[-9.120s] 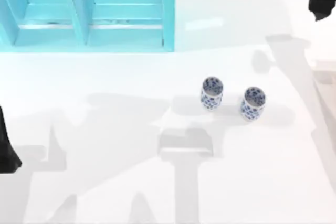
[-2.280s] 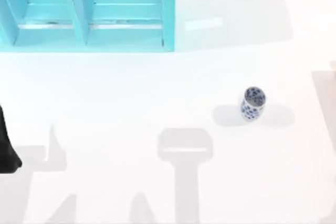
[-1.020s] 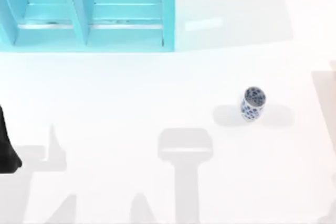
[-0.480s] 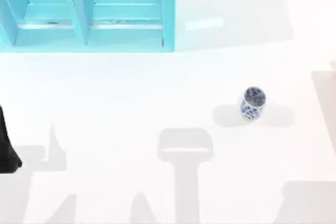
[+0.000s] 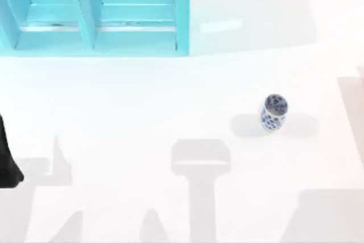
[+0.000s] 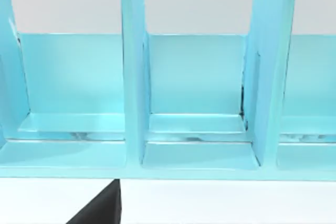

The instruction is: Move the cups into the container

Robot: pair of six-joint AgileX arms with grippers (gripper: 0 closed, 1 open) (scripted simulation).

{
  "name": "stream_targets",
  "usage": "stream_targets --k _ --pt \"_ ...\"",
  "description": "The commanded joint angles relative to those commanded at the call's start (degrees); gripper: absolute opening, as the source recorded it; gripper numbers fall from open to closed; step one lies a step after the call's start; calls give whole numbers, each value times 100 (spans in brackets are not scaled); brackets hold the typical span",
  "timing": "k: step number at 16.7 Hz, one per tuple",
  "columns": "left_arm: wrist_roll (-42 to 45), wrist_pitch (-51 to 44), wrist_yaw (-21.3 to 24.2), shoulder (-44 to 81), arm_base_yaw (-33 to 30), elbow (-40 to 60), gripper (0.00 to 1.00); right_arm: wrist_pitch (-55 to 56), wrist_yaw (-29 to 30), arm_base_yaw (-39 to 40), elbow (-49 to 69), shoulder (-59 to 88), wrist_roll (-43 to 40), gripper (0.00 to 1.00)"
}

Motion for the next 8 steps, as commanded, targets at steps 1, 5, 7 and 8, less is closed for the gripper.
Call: stream_targets --k 1,5,7,8 --pt "0 0 0 0 0 0 100 -10 20 191 144 156 183 100" --pt "0 0 0 0 0 0 100 7 131 1547 928 1091 1500 100" --pt "0 0 0 0 0 0 100 37 199 2566 1365 1671 2488 100" --pt "0 0 0 0 0 0 100 57 231 3111 1575 1968 3008 100"
